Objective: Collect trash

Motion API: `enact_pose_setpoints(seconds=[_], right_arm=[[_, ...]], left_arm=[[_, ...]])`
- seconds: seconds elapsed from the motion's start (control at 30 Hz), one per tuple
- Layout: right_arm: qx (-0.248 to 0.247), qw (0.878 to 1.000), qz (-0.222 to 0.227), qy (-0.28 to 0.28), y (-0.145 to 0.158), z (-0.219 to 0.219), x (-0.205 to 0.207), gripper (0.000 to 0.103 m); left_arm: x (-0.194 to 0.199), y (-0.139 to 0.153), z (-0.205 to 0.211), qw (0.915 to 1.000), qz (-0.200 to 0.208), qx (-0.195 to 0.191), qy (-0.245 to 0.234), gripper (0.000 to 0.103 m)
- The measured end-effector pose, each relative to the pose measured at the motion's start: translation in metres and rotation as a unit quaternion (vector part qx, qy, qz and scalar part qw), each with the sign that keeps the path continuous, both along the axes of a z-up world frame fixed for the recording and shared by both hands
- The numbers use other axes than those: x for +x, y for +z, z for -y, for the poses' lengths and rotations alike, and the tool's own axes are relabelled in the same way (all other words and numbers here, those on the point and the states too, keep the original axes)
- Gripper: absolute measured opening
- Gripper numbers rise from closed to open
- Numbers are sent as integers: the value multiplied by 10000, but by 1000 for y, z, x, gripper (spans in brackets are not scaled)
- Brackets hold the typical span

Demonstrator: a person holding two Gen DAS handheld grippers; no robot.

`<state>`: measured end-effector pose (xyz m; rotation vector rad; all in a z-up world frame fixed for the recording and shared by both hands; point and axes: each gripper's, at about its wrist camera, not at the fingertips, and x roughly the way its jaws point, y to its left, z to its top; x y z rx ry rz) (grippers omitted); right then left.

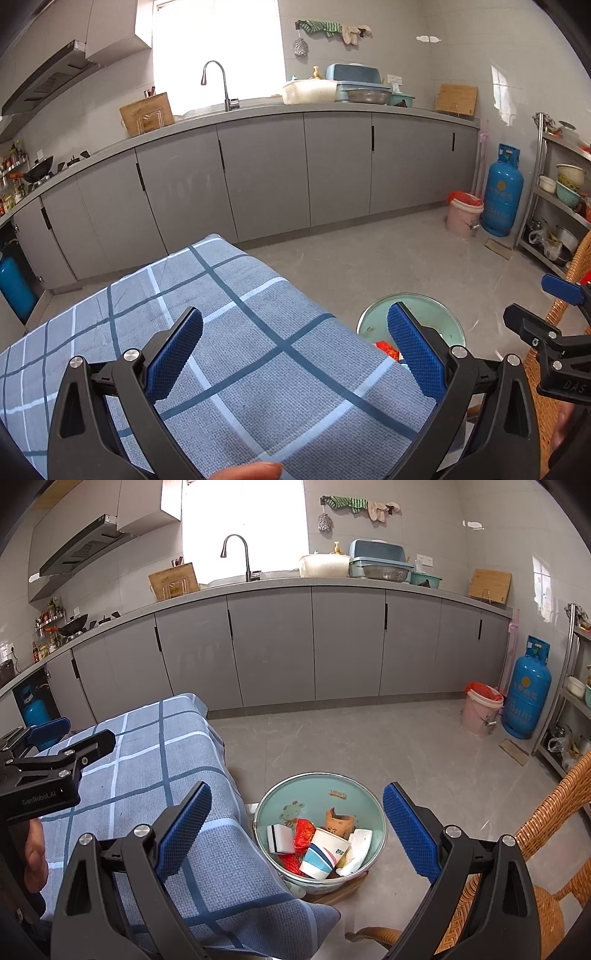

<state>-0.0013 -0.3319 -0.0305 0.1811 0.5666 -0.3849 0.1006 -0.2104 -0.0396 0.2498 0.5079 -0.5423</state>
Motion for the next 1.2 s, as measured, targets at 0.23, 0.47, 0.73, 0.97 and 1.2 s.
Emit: enact_pose_setpoints(seconds=[0.23,0.47,0.73,0.97,1.2], right_arm=[[2,10000,-11,1,-1,-1,0,93],[7,10000,-7,8,-3,-2,-1,93],[6,10000,-7,23,-3,-3,-1,93],[10,10000,-3,70,-2,-7,2,93],[-4,9999,4,110,0,-8,4,93]], left_arm=[[0,0,0,10000,6,-12,12,99],[-2,2,-2,9999,66,-17,98,99],[-1,3,-4,9999,82,-8,135,99],[-1,3,-7,9998,102,-4,161,99],[1,3,-9,9998,99,2,187,99]])
